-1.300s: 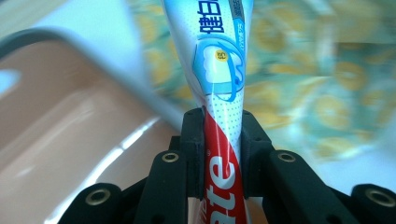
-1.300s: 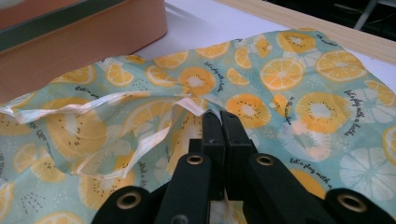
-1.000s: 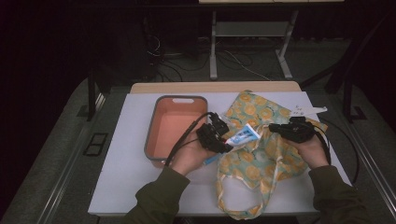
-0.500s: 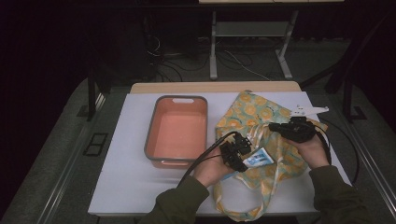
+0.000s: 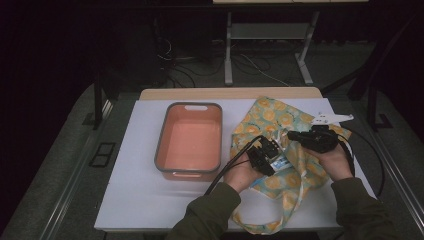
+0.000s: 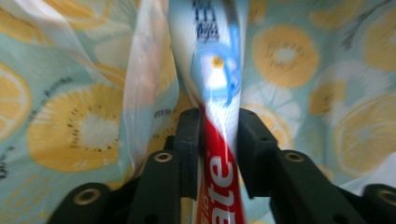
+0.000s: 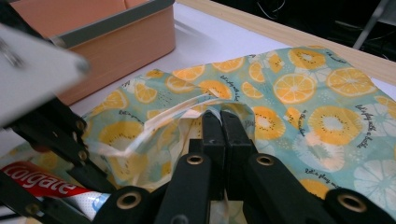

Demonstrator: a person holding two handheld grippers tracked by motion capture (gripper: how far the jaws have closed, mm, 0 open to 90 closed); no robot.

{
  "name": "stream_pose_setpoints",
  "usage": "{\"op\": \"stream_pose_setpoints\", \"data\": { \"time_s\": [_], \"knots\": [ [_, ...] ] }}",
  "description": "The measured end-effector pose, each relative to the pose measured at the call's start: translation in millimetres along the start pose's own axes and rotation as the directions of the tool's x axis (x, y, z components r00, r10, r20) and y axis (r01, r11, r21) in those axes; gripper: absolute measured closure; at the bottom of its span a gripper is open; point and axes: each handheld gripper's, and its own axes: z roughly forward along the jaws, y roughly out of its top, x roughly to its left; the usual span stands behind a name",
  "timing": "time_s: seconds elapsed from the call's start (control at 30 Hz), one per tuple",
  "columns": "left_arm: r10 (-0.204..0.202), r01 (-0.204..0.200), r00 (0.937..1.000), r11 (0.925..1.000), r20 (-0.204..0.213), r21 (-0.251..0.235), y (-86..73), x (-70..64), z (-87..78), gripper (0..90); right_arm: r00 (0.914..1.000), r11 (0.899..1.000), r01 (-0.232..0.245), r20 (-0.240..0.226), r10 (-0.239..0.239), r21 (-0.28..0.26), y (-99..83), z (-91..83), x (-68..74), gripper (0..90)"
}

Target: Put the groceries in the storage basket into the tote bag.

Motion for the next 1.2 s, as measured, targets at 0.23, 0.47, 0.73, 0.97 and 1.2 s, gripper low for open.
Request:
{"op": "stream_pose_setpoints", "data": {
  "time_s": [0.23, 0.47, 0.73, 0.97, 1.2],
  "knots": [
    [0.007, -0.007, 0.9999, 0.9999, 0.010, -0.011, -29.8, -3.2, -22.0, 54.6, 1.0000, 1.000, 0.003, 0.001, -0.003, -0.001, 0.2, -0.4, 0.5, 89.5],
    [0.012, -0.012, 0.9999, 0.9999, 0.008, 0.000, -43.1, -6.3, -13.7, 57.5, 0.9999, 1.000, 0.011, 0.001, -0.011, 0.003, 0.5, 1.2, 2.7, 89.5],
    [0.019, -0.020, 0.9991, 0.9993, -0.037, -0.031, -36.9, -7.9, -15.1, 74.4, 0.9999, 1.000, 0.014, -0.002, -0.014, 0.001, 0.7, 1.6, 3.4, 89.5],
    [-0.004, -0.002, 0.9964, 0.9976, -0.084, -0.069, -13.6, 4.7, -11.1, 77.3, 0.9998, 1.000, 0.019, -0.008, -0.019, -0.001, 1.8, 2.2, 5.6, 89.5],
    [-0.096, 0.076, 0.9832, 0.9889, -0.155, -0.127, 8.6, 15.9, 3.6, 77.3, 0.9997, 1.000, 0.019, -0.013, -0.019, -0.017, 3.0, -0.6, 5.3, 89.5]
  ]
}}
